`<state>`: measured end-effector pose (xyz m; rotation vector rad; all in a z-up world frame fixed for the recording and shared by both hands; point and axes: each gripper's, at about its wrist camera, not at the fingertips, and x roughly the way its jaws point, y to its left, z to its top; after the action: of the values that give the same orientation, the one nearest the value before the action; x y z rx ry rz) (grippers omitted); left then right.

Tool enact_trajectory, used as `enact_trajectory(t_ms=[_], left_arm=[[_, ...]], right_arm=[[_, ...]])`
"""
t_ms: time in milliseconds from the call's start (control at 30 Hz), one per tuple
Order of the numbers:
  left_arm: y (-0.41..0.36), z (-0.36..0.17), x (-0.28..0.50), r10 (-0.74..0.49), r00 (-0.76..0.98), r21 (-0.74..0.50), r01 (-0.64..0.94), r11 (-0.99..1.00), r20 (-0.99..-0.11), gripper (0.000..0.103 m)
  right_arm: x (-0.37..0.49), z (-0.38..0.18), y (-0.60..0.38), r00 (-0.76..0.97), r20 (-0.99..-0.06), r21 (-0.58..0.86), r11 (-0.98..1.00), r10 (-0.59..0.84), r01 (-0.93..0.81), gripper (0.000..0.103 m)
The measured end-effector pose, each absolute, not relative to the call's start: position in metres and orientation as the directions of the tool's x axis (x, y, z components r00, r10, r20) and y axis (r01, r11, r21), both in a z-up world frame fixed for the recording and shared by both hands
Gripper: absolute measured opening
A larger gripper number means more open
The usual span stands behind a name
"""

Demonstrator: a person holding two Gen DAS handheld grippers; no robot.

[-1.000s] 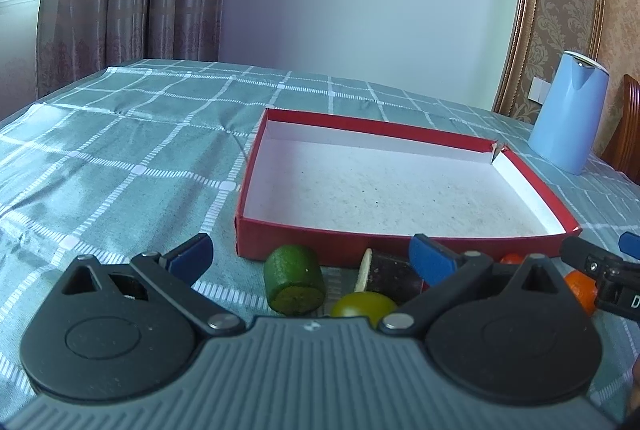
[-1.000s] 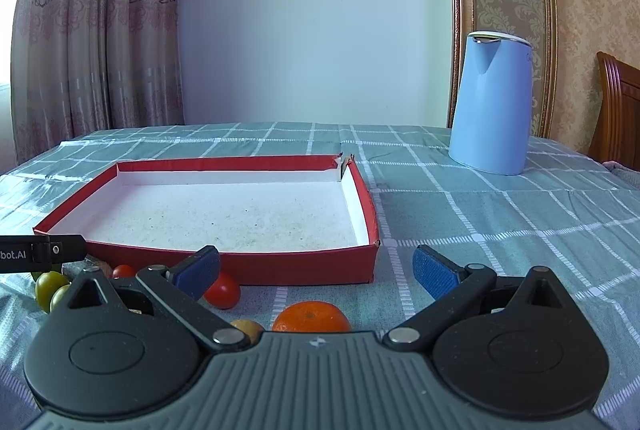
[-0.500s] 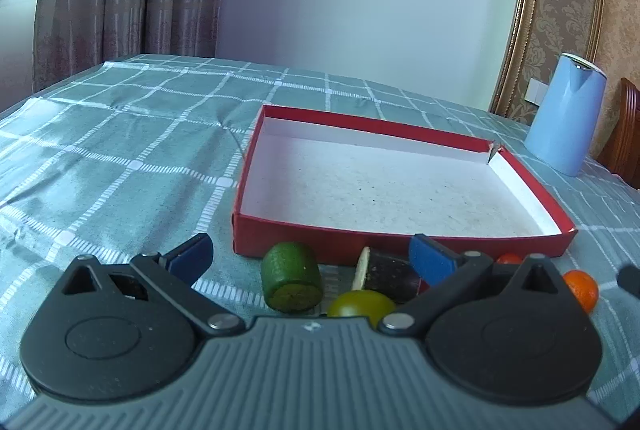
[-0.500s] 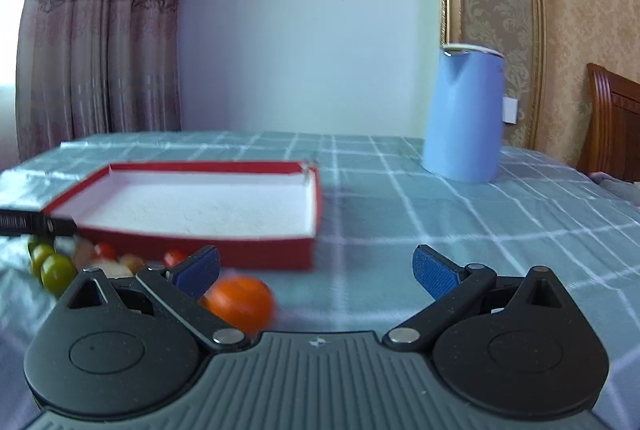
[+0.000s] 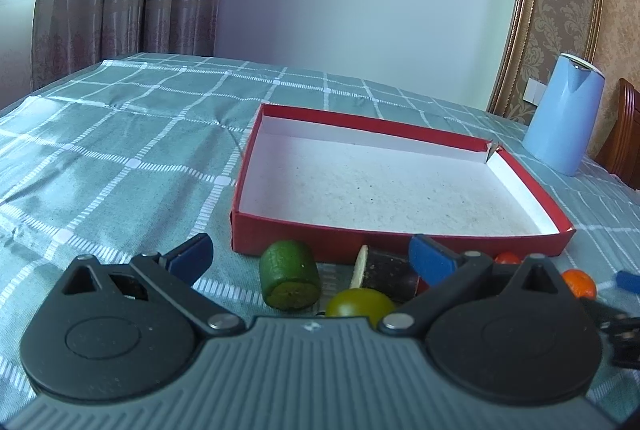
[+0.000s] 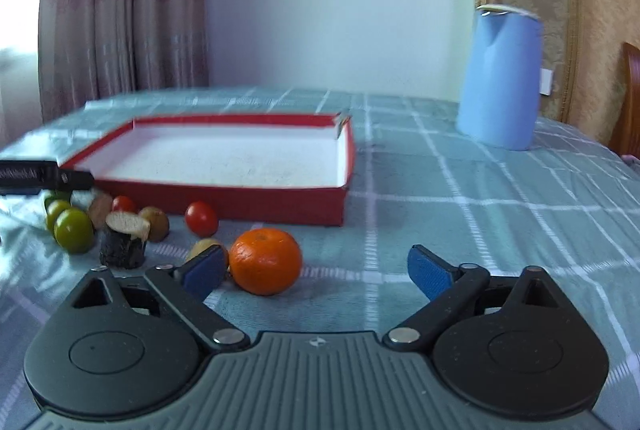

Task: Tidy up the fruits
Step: 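Grasp the green lime with the left tool while the right tool grasps the mandarin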

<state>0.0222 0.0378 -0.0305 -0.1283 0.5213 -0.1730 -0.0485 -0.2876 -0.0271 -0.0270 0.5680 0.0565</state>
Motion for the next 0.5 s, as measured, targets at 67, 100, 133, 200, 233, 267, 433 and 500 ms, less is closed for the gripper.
enact_trajectory(t_ms=[67, 100, 133, 200, 233, 267, 433, 500], left_arm=[[0.038, -0.03, 0.022, -0.197, 0.853, -0.166, 0.131, 0.977, -0.483, 0.103], [0.038, -0.03, 0.022, -0.197, 0.853, -0.166, 0.132, 0.977, -0.484, 0.103], [0.038, -0.03, 0.022, -0.197, 0.852, -0.166, 0.131, 0.977, -0.484, 0.103], [0.038, -0.03, 0.023, -0.197, 0.851, -0.166, 0.131, 0.977, -0.486, 0.103], [0.038, -0.03, 0.022, -0.197, 0.851, -0.166, 0.131, 0.977, -0.487, 0.103], [0.038, -0.03, 0.022, -0.197, 0.851, -0.166, 0.132, 0.977, -0.487, 0.103], [0.038, -0.03, 0.022, -0.195, 0.851, -0.168, 0.128, 0.977, -0.488, 0.103], [0.039, -0.03, 0.022, -0.194, 0.852, -0.169, 0.126, 0.978, -0.486, 0.103]], right_arm=[[-0.037, -0.03, -0.287, 0.811, -0.581, 0.012, 0.997, 0.068, -0.075, 0.081], [-0.031, -0.032, -0.287, 0.796, -0.601, 0.015, 0.997, 0.069, -0.074, 0.079], [-0.027, -0.032, -0.287, 0.792, -0.606, 0.02, 0.997, 0.067, -0.069, 0.078], [-0.023, -0.031, -0.285, 0.791, -0.608, 0.024, 0.997, 0.075, -0.076, 0.072], [-0.021, -0.031, -0.282, 0.787, -0.613, 0.017, 0.997, 0.073, -0.08, 0.071], [-0.02, -0.031, -0.28, 0.786, -0.614, 0.006, 0.997, 0.065, -0.077, 0.071], [-0.02, -0.032, -0.281, 0.784, -0.619, 0.013, 0.999, 0.043, -0.044, 0.078], [-0.018, -0.032, -0.28, 0.781, -0.624, -0.011, 0.999, 0.018, -0.032, 0.085]])
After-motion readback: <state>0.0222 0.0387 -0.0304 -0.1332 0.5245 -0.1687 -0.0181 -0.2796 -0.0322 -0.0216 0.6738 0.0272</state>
